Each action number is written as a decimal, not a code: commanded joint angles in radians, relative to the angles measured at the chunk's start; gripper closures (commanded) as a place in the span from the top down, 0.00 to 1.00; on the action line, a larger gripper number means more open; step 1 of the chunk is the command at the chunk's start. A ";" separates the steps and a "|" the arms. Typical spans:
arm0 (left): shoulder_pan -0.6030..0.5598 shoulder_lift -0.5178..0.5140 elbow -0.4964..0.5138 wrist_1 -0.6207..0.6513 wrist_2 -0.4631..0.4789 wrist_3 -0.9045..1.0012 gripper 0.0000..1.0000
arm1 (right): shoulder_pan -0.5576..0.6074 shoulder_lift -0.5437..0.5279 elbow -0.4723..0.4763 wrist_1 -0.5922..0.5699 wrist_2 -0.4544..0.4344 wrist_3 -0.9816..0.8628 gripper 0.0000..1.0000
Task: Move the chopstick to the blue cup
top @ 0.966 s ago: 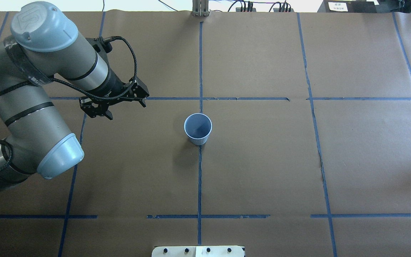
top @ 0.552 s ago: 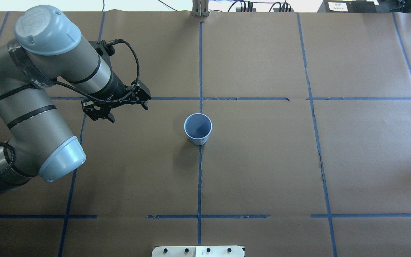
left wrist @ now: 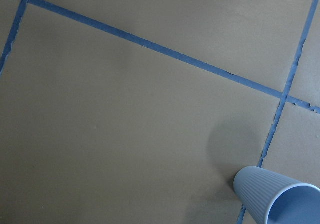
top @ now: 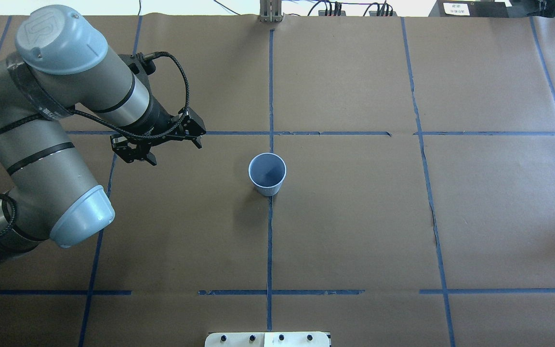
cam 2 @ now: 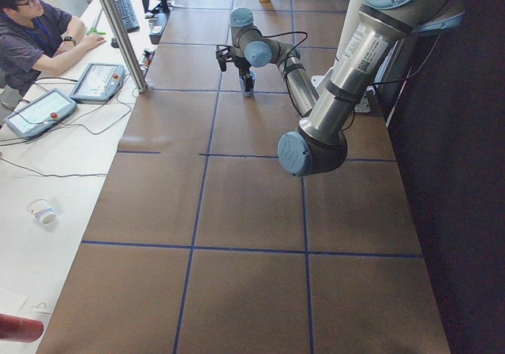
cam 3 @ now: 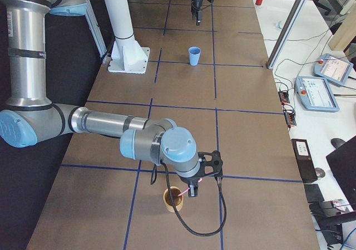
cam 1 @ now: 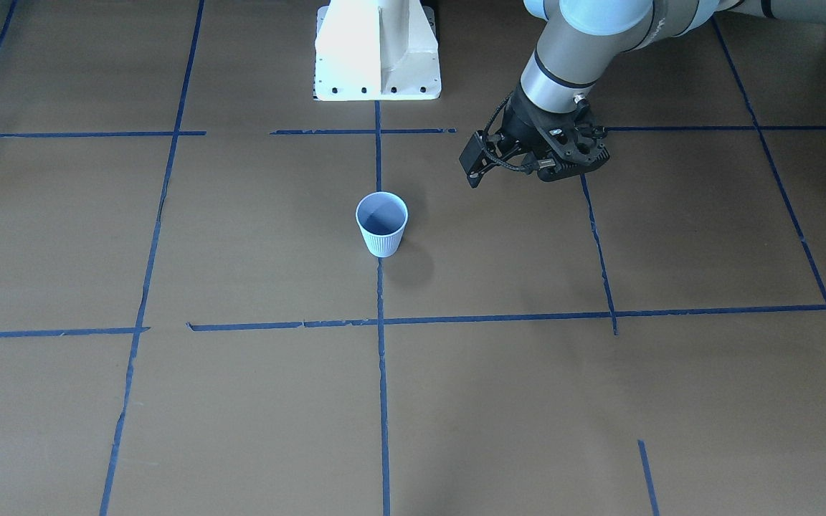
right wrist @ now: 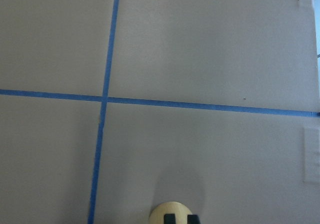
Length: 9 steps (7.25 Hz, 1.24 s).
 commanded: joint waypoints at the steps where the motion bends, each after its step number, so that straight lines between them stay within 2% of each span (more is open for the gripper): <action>1: -0.002 0.003 0.000 0.000 -0.002 0.001 1.00 | 0.017 0.121 0.205 -0.344 -0.077 -0.043 0.00; 3: -0.005 0.029 -0.041 0.002 0.000 0.010 1.00 | -0.006 0.397 0.207 -0.620 -0.068 -0.021 0.00; 4: -0.029 0.068 -0.077 0.006 0.003 0.069 1.00 | -0.079 0.479 0.225 -0.654 -0.038 0.074 0.00; 5: -0.056 0.079 -0.076 0.009 0.003 0.172 1.00 | -0.183 0.511 0.273 -0.645 -0.005 0.263 0.00; 6: -0.099 0.125 -0.077 0.009 0.002 0.279 1.00 | -0.351 0.560 0.338 -0.640 -0.016 0.488 0.00; 7: -0.145 0.176 -0.077 0.011 -0.003 0.409 1.00 | -0.488 0.656 0.340 -0.628 -0.045 0.685 0.00; 8: -0.205 0.246 -0.077 0.011 -0.005 0.537 1.00 | -0.610 0.692 0.341 -0.543 -0.089 0.851 0.00; 9: -0.286 0.338 -0.070 0.012 -0.008 0.740 1.00 | -0.747 0.693 0.336 -0.378 -0.173 1.006 0.00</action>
